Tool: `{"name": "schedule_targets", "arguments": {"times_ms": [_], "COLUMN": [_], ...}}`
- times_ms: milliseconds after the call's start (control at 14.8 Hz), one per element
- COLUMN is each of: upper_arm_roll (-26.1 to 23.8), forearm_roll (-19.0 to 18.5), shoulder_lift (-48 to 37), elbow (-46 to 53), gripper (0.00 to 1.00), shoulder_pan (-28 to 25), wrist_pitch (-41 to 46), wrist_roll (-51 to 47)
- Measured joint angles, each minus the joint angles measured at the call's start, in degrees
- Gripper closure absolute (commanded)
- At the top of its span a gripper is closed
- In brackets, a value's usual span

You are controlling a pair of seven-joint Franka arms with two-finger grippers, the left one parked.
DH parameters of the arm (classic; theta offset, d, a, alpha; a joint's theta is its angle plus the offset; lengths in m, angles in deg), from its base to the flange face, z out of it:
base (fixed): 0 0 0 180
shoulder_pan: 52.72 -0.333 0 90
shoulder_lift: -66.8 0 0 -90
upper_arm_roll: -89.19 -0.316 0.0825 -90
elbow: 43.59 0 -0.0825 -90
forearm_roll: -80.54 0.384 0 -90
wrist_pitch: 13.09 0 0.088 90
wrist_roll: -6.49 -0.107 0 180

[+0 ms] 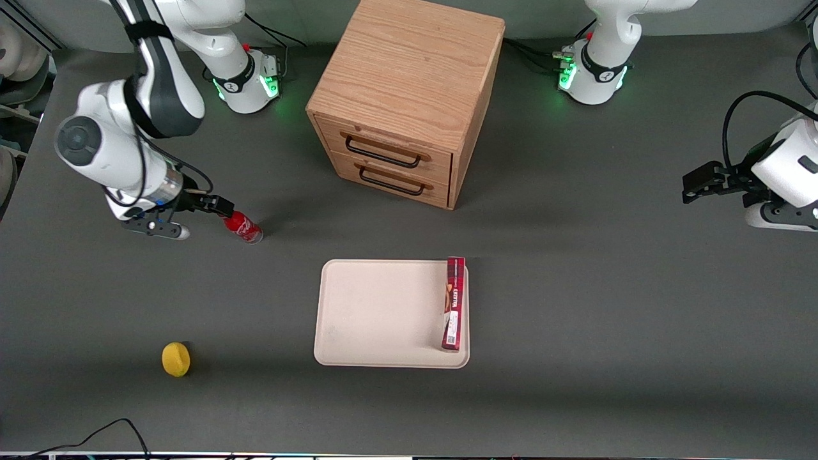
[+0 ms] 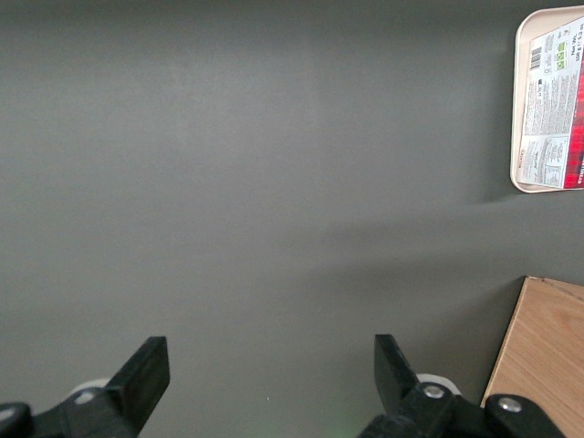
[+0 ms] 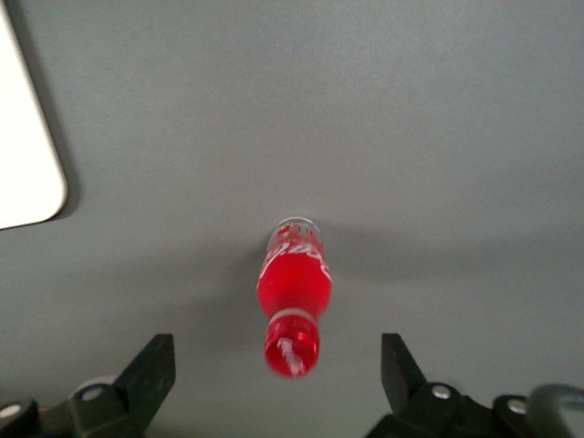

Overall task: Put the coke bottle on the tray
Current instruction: 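Close the right gripper on the bottle's cap end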

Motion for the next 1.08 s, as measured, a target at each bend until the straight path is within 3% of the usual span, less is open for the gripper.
{"name": "schedule_targets", "arguments": {"times_ms": [68, 203, 271, 814, 949, 1085], "upper_arm_roll": [0.0, 0.0, 0.0, -0.1, -0.1, -0.1], "forearm_roll": [0.0, 0.0, 0.0, -0.1, -0.2, -0.2], "shoulder_lift": [0.2, 0.2, 0.2, -0.6, -2.0, -4.0], "elbow": [-1.8, -4.7, -5.5, -5.6, -3.0, 3.9], "gripper": [0.15, 0.86, 1.0, 1.0, 1.0, 1.0], "shoulder_pan": [0.0, 0.0, 0.0, 0.0, 0.0, 0.0], "wrist_pitch": [-2.5, -5.9, -6.6, -6.1, -1.3, 9.1], "wrist_roll": [0.0, 0.0, 0.0, 0.0, 0.0, 0.0]}}
